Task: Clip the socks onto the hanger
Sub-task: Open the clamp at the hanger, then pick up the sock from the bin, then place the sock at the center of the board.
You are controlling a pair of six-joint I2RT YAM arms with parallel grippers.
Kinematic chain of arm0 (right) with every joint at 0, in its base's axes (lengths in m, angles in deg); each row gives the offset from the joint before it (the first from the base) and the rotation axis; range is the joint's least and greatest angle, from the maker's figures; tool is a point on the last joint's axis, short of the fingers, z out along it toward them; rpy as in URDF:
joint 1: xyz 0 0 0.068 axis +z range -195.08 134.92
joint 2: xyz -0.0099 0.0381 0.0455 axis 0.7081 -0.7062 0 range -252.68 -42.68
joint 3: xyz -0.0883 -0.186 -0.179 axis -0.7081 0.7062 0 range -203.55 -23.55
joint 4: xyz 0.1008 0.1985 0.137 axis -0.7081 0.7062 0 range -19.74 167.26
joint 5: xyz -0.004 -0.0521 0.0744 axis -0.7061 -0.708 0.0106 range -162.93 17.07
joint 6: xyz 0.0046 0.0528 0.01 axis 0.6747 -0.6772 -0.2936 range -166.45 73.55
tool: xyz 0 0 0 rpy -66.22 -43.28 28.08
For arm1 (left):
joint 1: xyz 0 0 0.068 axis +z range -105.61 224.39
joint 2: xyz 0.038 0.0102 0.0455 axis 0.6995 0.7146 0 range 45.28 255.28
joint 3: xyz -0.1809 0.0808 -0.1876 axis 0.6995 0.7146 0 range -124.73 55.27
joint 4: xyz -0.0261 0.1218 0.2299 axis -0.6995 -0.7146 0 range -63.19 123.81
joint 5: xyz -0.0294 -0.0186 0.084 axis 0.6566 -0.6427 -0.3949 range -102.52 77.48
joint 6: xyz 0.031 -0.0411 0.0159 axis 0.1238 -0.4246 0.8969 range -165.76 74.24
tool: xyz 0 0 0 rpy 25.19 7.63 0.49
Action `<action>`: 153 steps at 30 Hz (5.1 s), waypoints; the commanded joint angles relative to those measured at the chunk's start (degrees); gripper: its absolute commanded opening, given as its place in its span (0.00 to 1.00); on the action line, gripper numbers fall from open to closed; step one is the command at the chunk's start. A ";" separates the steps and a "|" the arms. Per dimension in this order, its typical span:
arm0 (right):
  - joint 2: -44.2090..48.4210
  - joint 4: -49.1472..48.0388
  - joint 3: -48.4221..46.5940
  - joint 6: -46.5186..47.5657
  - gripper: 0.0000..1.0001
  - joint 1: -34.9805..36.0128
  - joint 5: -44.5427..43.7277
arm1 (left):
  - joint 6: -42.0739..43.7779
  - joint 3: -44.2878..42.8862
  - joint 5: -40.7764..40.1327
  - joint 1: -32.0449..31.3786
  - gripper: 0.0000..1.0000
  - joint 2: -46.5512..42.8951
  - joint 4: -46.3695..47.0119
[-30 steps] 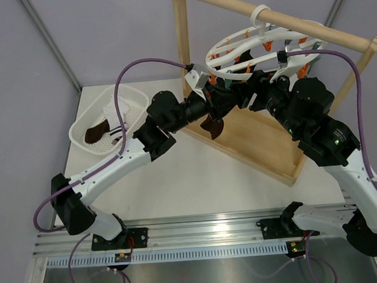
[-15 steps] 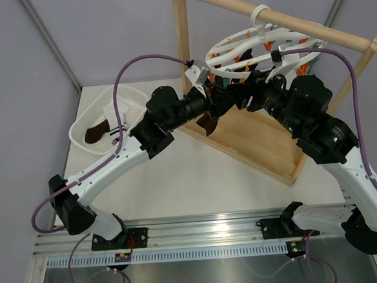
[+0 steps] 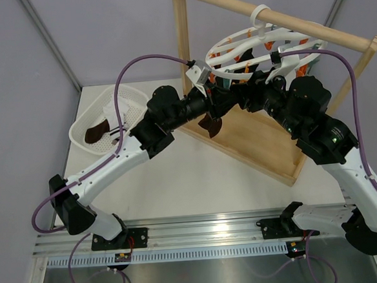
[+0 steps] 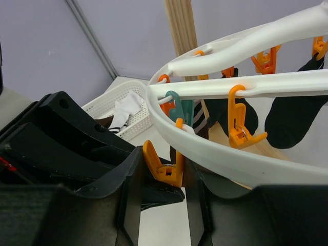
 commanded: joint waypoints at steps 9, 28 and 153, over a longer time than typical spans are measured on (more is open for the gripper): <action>1.31 -6.31 1.64 0.94 0.15 -0.49 -3.52 | -0.12 0.55 2.45 -0.39 0.31 0.14 -4.39; 4.91 -5.61 8.05 -9.52 0.00 -0.40 -13.27 | -2.32 8.99 -10.97 4.35 0.87 -13.05 -14.84; 7.64 -10.27 13.86 -11.89 0.00 -0.40 -8.88 | -24.65 41.86 -23.12 27.12 0.13 -20.97 -31.55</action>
